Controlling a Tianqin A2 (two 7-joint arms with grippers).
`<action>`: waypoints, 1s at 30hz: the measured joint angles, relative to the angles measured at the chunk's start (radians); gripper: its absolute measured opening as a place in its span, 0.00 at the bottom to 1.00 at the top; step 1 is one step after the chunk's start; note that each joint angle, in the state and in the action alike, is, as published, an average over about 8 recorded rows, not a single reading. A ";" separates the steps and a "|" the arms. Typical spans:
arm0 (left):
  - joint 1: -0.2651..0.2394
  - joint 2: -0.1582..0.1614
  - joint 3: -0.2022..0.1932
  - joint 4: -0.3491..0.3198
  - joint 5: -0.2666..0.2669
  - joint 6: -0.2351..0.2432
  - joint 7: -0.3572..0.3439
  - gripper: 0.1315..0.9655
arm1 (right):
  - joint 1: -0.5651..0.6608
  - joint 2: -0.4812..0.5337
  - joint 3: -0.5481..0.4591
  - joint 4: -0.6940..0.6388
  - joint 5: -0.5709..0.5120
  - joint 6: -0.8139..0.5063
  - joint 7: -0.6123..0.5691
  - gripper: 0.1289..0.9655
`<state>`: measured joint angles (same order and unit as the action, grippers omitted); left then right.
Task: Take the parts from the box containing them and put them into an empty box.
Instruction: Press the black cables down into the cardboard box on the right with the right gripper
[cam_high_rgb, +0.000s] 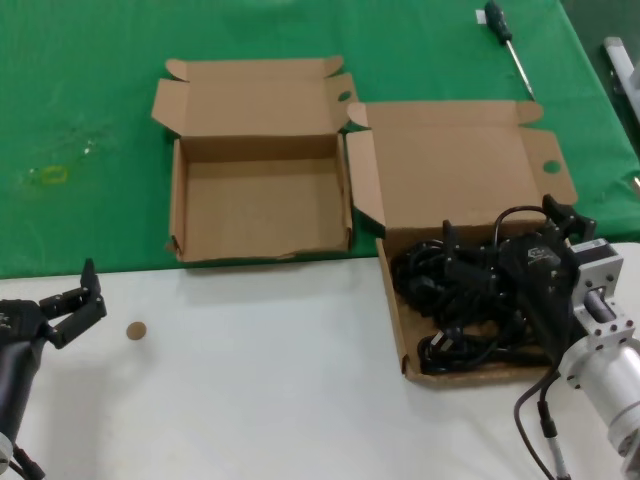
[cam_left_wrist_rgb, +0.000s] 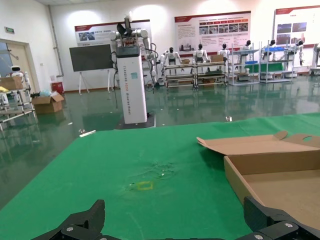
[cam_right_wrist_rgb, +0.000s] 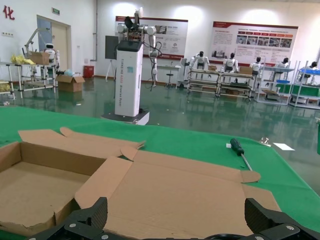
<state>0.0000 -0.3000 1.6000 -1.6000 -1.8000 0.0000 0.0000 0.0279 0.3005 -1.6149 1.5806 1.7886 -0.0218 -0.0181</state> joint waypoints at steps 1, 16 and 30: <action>0.000 0.000 0.000 0.000 0.000 0.000 0.000 1.00 | 0.000 0.000 0.000 0.000 0.000 0.000 0.000 1.00; 0.000 0.000 0.000 0.000 0.000 0.000 0.000 1.00 | 0.000 0.000 0.000 0.000 0.000 0.000 0.000 1.00; 0.000 0.000 0.000 0.000 0.000 0.000 0.000 0.95 | 0.000 0.000 0.000 0.000 0.000 0.000 0.000 1.00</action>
<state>0.0000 -0.3000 1.6000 -1.6000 -1.8000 0.0000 0.0000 0.0279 0.3005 -1.6149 1.5806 1.7886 -0.0218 -0.0181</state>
